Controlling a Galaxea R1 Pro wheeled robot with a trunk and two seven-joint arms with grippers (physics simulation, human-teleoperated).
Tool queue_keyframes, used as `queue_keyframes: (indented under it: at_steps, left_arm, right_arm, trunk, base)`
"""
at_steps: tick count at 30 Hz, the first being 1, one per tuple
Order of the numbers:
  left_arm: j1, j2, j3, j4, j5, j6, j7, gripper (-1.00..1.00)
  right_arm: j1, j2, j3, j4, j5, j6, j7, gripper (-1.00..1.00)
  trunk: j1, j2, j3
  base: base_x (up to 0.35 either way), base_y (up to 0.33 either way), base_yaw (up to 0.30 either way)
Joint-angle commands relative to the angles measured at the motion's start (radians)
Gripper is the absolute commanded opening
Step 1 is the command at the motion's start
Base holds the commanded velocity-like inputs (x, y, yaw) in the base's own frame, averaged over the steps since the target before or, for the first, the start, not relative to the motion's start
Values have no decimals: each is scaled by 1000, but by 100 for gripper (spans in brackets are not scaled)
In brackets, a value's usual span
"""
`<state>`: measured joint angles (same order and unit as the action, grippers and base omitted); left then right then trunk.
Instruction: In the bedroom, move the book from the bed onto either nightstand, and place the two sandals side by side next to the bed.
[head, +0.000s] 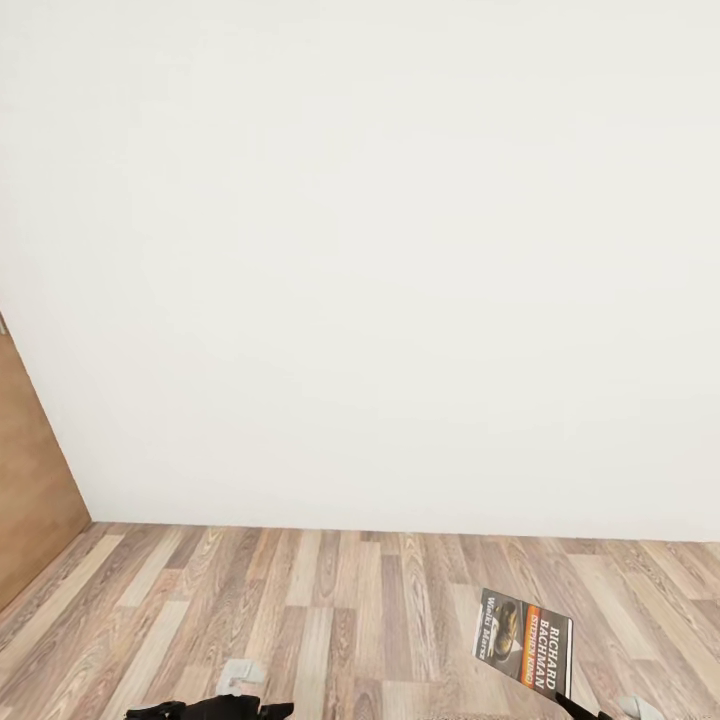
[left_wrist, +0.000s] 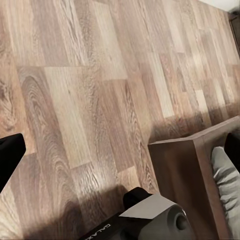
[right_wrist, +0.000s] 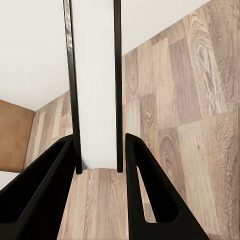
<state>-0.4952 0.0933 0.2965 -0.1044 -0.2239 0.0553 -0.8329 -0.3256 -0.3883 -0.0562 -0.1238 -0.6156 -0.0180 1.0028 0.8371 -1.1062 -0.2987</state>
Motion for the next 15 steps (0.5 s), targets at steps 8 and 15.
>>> queue_keyframes:
  at_steps: [8,15]
  left_arm:
    - [0,0,9,-1,-8,6,-5,100]
    - [0,0,9,-1,-8,6,-5,100]
  right_arm:
    - [-1,0,-7,1,5,-2,2,-100]
    - [-1,0,-7,1,5,-2,-1,-100]
  trunk:
    - [0,-1,-1]
    - [0,-1,-1]
  base:
    - [1,0,-119]
    - [0,0,-6]
